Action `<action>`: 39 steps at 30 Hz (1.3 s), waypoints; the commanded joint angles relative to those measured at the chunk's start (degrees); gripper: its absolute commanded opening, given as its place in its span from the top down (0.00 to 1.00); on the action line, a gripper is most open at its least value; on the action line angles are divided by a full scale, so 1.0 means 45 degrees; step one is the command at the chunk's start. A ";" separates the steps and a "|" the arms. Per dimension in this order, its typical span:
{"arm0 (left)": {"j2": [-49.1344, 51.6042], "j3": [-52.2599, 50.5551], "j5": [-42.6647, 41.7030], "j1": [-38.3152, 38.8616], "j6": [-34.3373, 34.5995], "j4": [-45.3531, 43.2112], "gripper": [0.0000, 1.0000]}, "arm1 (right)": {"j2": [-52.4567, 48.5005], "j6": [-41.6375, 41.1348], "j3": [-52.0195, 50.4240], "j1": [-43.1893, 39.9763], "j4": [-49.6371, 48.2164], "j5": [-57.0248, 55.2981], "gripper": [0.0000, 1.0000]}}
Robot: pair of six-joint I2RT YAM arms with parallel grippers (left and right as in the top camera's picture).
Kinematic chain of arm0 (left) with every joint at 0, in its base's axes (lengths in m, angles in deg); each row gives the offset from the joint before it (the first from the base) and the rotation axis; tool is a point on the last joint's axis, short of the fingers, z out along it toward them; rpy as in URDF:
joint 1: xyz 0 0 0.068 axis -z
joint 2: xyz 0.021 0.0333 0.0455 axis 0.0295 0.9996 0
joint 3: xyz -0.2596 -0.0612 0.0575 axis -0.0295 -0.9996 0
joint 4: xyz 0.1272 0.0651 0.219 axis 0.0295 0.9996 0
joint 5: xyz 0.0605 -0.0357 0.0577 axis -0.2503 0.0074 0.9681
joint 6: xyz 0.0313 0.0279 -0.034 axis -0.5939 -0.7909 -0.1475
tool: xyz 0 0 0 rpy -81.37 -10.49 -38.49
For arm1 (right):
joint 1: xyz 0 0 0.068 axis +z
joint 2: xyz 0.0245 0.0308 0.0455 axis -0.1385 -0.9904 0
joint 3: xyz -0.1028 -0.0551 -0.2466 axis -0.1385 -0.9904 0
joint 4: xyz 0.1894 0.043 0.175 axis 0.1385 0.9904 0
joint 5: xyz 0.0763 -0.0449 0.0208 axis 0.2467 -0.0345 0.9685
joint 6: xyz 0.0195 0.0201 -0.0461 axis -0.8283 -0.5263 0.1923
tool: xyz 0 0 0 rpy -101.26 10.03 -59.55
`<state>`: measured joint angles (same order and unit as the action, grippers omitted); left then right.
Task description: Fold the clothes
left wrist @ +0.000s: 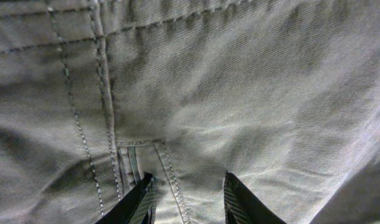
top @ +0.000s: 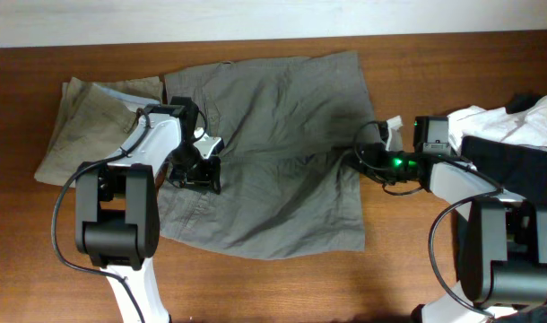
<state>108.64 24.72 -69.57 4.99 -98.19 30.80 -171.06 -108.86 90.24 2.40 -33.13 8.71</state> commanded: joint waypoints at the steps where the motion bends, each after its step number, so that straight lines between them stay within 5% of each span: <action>1: 0.0627 -0.0515 0.0423 0.0044 -0.0126 -0.0189 0.63 | 0.0073 0.0782 0.0053 -0.0559 -0.0529 0.2633 0.62; 3: 0.0627 -0.0515 0.0423 0.0044 -0.0126 -0.0214 0.63 | 0.0073 0.0636 0.0068 -0.0661 -0.2103 0.5275 0.57; 6: 0.0627 -0.0515 0.0418 0.0044 -0.0121 -0.0282 0.62 | 0.0073 -0.2200 0.0078 -0.0685 -0.2623 0.1171 0.54; 9: 0.0627 -0.0515 0.0418 0.0044 -0.0121 -0.0238 0.62 | 0.0073 -0.2215 0.0078 -0.0685 -0.2404 0.0651 0.50; 12: 0.0627 -0.0515 0.0418 0.0044 -0.0126 -0.0243 0.62 | 0.0073 -0.2467 0.0073 -0.0578 0.0588 -0.2210 0.50; 15: 0.0627 -0.0515 0.0423 0.0044 -0.0126 -0.0287 0.62 | 0.0073 -0.2487 0.0073 0.0097 0.0384 -0.2511 0.49; 20: 0.0627 -0.0515 0.0423 0.0044 -0.0121 -0.0228 0.61 | 0.0073 -0.2477 0.0073 0.1904 -0.3424 -0.1447 0.34; 23: 0.0627 -0.0515 0.0418 0.0044 -0.0121 -0.0078 0.62 | 0.0073 -0.2336 0.0078 0.1967 -0.6071 0.2215 0.26; 27: 0.0627 -0.0515 0.0423 0.0044 -0.0126 -0.0092 0.62 | 0.0073 -0.2327 0.0078 0.1166 -0.4410 0.1773 0.20; 30: 0.0627 -0.0515 0.0423 0.0044 -0.0126 -0.0107 0.62 | 0.0073 -0.0903 0.0078 0.0957 -0.6654 0.6698 0.12; 36: 0.0627 -0.0515 0.0418 0.0044 -0.0126 -0.0141 0.61 | 0.0073 -0.1826 0.0078 0.0563 -0.7009 0.5348 0.06; 39: 0.0627 -0.0515 0.0423 0.0044 -0.0126 -0.0126 0.61 | 0.0073 -0.2195 0.0078 0.0466 -0.4629 0.3541 0.01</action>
<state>108.55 24.61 -69.78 4.99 -98.21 30.76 -171.04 -117.80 90.51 5.04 -58.90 29.67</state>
